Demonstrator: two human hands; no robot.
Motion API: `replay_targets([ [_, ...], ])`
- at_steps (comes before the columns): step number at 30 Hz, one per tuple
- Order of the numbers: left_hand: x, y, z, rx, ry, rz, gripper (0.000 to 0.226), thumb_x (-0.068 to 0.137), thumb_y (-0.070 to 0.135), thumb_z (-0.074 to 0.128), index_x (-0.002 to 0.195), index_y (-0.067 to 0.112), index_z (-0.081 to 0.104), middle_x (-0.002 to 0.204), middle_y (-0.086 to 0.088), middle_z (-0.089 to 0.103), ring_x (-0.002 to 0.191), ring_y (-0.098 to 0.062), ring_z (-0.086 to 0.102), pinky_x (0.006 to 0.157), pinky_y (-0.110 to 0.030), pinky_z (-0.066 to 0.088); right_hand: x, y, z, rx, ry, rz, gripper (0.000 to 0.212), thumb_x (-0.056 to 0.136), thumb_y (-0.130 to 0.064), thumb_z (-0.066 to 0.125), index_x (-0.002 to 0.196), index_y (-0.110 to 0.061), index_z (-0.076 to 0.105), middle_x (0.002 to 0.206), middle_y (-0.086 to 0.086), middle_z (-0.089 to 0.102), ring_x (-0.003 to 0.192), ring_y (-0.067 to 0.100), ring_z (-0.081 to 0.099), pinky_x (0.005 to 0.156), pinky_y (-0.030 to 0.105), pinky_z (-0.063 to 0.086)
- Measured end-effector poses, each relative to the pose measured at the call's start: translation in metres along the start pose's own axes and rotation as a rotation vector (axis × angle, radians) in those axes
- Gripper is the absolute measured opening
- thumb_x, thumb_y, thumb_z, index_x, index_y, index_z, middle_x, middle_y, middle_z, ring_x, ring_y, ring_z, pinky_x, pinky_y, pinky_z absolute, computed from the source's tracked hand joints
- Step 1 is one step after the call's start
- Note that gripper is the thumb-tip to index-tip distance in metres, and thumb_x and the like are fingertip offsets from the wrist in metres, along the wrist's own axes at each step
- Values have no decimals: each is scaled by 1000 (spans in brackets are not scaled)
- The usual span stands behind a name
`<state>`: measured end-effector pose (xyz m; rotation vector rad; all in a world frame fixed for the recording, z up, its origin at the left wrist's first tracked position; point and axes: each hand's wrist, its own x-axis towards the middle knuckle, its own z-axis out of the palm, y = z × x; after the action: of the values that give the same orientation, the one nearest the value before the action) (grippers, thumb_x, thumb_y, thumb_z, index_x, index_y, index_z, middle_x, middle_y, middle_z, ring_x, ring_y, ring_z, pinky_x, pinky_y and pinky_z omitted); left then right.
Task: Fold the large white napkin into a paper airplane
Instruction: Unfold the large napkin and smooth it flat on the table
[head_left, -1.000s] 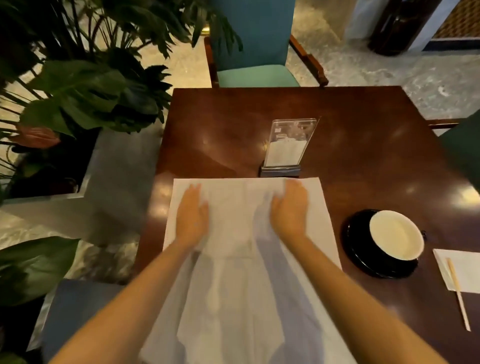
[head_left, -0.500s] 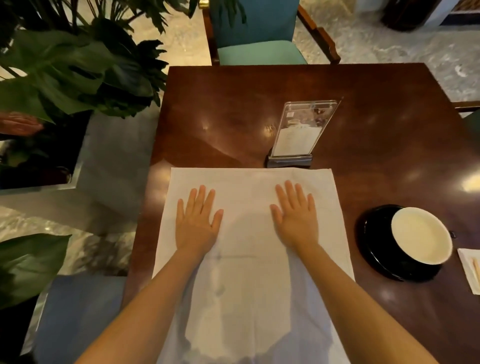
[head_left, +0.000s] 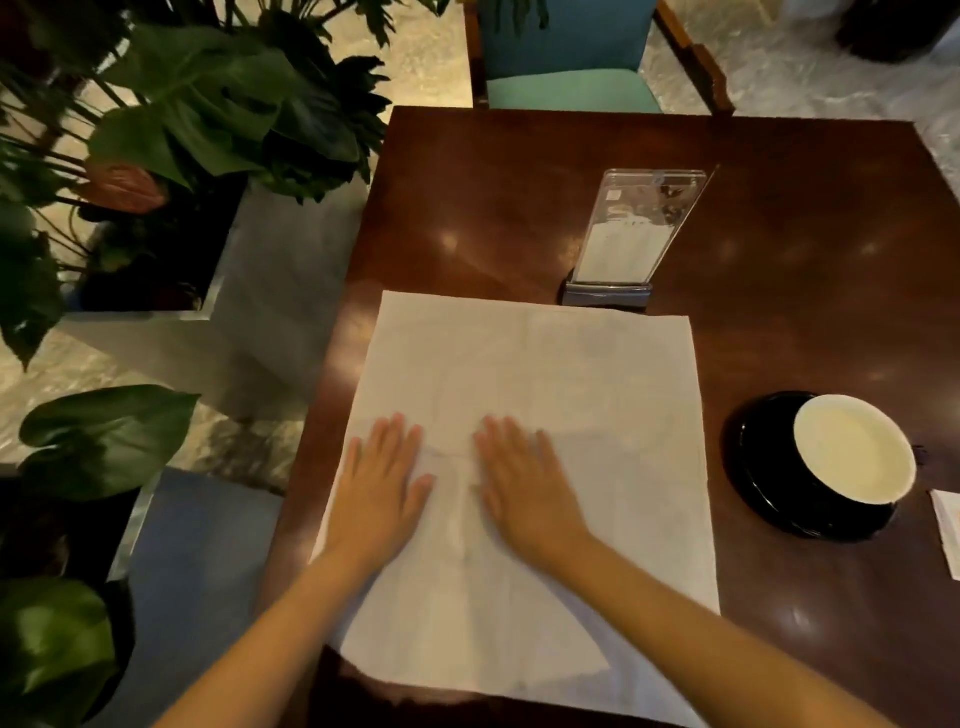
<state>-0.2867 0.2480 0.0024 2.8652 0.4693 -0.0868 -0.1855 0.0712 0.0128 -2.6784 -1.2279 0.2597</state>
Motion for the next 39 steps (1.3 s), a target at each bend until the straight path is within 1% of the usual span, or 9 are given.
replay_targets([
  [10, -44, 8, 22, 30, -1, -74, 60, 95, 53, 15, 148, 28, 7, 156, 8, -3, 143, -11, -12, 115, -31, -15, -64, 38, 16, -14, 11, 144, 59, 97, -49, 8, 148, -20, 20, 155, -1, 16, 144, 18, 12, 116, 40, 4],
  [15, -84, -16, 16, 63, 9, -181, 62, 95, 51, 12, 149, 21, 10, 156, 3, 4, 143, -12, -5, 114, -27, -15, -96, 85, 5, -44, 25, 219, 65, 94, -53, 1, 149, -20, 14, 156, -1, 8, 146, 20, 5, 118, 35, -4],
  [17, -101, -19, 14, -6, 24, -267, 64, 94, 51, 13, 148, 17, 11, 157, -1, 9, 144, -14, 0, 118, -33, -4, -105, 94, 3, -49, 11, 272, 66, 93, -52, 4, 149, -18, 10, 157, 2, 6, 146, 20, 2, 119, 37, -1],
  [22, -123, 9, -7, -212, 218, -553, 57, 88, 21, 59, 138, 5, 37, 130, -19, 53, 121, -36, 47, 99, -48, 40, -119, 54, 0, -11, 45, 229, 62, 96, -42, 15, 142, -6, 34, 150, 15, 34, 140, 31, 27, 116, 48, 18],
  [25, -125, 15, -18, -350, 180, -738, 55, 84, 18, 64, 133, 6, 41, 123, -19, 54, 111, -37, 51, 89, -48, 45, -138, 17, 20, -45, -24, -44, 60, 98, -47, 11, 144, -12, 28, 151, 7, 30, 140, 25, 20, 114, 44, 7],
  [27, -124, 10, -23, -460, 89, -884, 48, 84, 26, 65, 123, 5, 46, 121, -18, 54, 104, -36, 55, 83, -45, 45, -147, 12, 31, -48, -42, -61, 59, 98, -49, 12, 146, -15, 21, 152, 3, 25, 143, 21, 10, 114, 41, 4],
  [30, -126, 3, -34, -647, -70, -835, 22, 83, 29, 66, 92, 10, 58, 94, -10, 63, 78, -24, 59, 67, -34, 47, -151, 14, 35, -56, -33, -8, 60, 98, -51, 12, 147, -17, 17, 154, 2, 22, 145, 16, 0, 114, 42, 6],
  [33, -133, -1, -41, -833, -107, -750, 14, 84, 27, 67, 85, 14, 62, 83, 0, 62, 75, -14, 59, 62, -26, 47, -150, 12, 32, -43, -70, 11, 61, 98, -51, 10, 146, -15, 19, 153, 2, 22, 143, 19, 9, 113, 41, 5],
  [39, -147, -12, -29, -499, -22, -745, 25, 85, 36, 62, 77, 12, 58, 80, -9, 63, 72, -22, 58, 68, -41, 49, -165, 40, 22, -62, -109, -99, 58, 99, -48, 13, 145, -16, 28, 151, 4, 30, 140, 24, 29, 113, 41, 13],
])
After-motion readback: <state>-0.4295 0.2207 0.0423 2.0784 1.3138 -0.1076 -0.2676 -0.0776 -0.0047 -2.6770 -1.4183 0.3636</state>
